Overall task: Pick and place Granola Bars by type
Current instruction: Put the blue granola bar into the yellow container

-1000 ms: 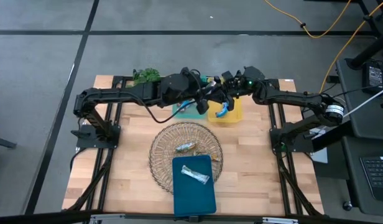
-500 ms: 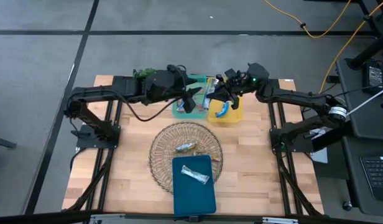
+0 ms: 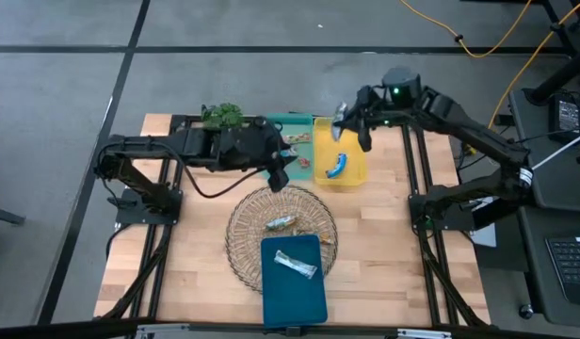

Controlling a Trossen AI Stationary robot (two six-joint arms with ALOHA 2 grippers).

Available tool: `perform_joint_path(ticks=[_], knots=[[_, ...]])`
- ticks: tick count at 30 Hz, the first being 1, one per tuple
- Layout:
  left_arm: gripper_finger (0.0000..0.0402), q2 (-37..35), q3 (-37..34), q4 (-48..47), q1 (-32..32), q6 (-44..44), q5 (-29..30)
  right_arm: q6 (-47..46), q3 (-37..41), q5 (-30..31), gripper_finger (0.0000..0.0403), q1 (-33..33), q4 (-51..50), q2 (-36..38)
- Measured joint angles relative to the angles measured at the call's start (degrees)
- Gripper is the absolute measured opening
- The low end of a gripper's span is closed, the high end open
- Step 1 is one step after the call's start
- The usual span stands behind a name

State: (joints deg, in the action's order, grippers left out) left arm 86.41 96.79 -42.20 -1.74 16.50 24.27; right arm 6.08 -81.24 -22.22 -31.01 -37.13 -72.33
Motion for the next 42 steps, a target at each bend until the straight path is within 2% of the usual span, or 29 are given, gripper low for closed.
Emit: perform_joint_path(ticks=[7,12,17,30,42], knots=[[0.0147,0.32,0.00,-1.84,-1.67,3.15,0.30,6.70,-2.99,11.01,0.0051,-3.52,-7.09,-0.21],[0.0141,1.35,-0.01,-1.92,-2.46,3.92,0.81,12.78,-2.82,15.23,0.0051,-6.99,-12.39,-4.27],[0.0141,2.93,-0.09,-2.20,-2.79,4.03,0.94,16.43,-2.79,15.74,0.0051,-9.89,-14.54,-10.85],[0.0139,5.14,0.00,-1.86,-3.50,6.81,-0.20,17.12,-2.74,14.61,0.0051,-12.73,-13.67,-28.30],[0.0136,5.05,0.00,-2.33,-3.40,7.62,0.94,16.60,-2.73,13.57,0.0051,-12.73,-12.63,-37.82]])
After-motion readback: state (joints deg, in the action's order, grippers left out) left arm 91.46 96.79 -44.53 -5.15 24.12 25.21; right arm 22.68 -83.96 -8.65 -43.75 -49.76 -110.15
